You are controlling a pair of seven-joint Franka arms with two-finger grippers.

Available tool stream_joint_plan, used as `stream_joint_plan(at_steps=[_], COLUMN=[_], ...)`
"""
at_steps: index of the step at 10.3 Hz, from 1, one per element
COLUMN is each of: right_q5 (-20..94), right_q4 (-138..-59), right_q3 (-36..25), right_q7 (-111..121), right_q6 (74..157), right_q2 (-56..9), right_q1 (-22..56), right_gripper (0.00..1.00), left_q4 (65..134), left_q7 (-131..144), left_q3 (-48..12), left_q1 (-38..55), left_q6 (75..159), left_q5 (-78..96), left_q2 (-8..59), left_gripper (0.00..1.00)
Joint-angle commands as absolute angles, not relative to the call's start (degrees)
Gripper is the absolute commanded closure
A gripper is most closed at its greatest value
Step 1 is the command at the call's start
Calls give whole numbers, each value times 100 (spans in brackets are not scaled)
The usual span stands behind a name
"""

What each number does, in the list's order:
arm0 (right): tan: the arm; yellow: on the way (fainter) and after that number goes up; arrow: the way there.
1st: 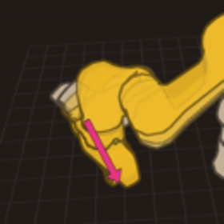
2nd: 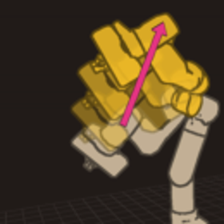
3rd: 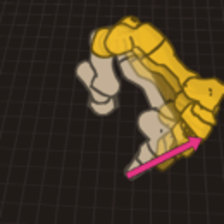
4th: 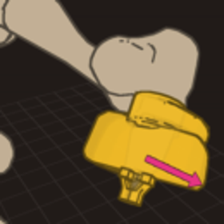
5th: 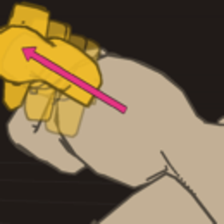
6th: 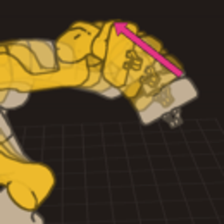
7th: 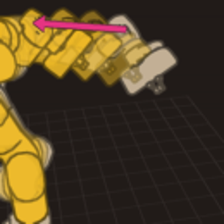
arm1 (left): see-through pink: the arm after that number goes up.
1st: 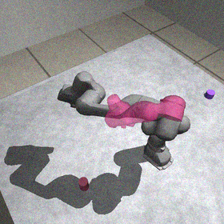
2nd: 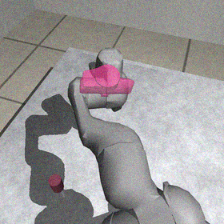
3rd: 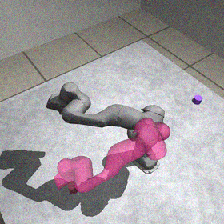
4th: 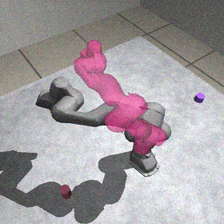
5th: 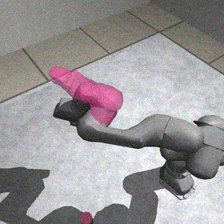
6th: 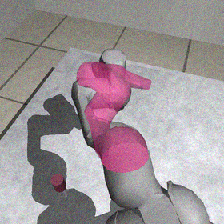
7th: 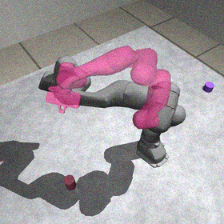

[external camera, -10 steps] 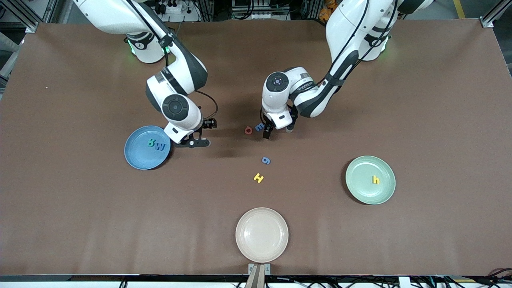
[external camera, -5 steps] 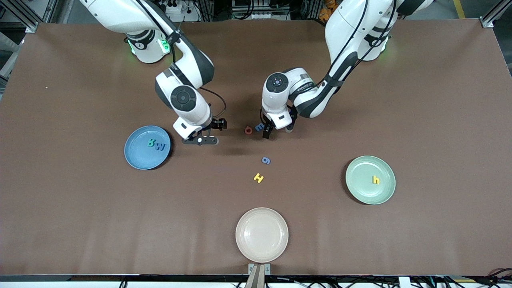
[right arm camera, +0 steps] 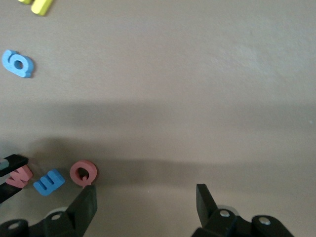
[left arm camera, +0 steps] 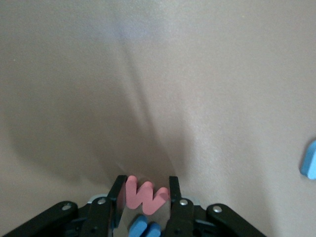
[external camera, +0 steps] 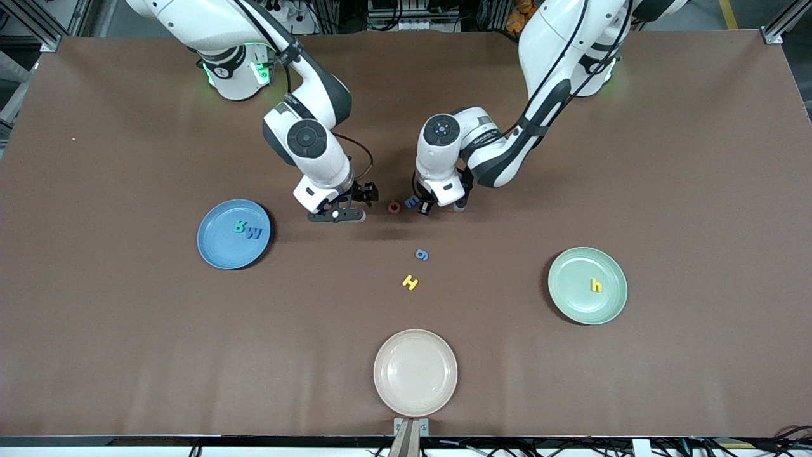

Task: Sort uppercase to blue plate, lowercase to green plate
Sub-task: 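Grasp the pink w with the left gripper while the right gripper returns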

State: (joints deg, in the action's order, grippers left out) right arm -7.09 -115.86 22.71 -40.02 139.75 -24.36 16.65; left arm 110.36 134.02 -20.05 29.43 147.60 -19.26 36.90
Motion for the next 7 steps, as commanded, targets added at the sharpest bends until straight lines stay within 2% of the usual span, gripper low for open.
stream_joint_plan(at_steps=[1,3,7], right_q5=[-1037,-1211,-2459], right_q4=[-11602,-11462,-11145], right_q3=[2294,2294,2549], right_q7=[-4200,-4586,-6114], right_q6=[14474,14589,14599], right_q2=[-2750,-3048,-3497], right_q1=[1775,1942,2048], right_gripper=[11,11,13], left_q4=[11101,11101,11179], left_q7=[13597,13570,13509], left_q3=[-1995,-1995,-2039], left_q1=[2761,2516,1480], left_q6=[14775,14635,14309], left_q5=[-2180,-2180,-2180], left_q2=[3631,3429,2656], left_gripper=[100,100,100])
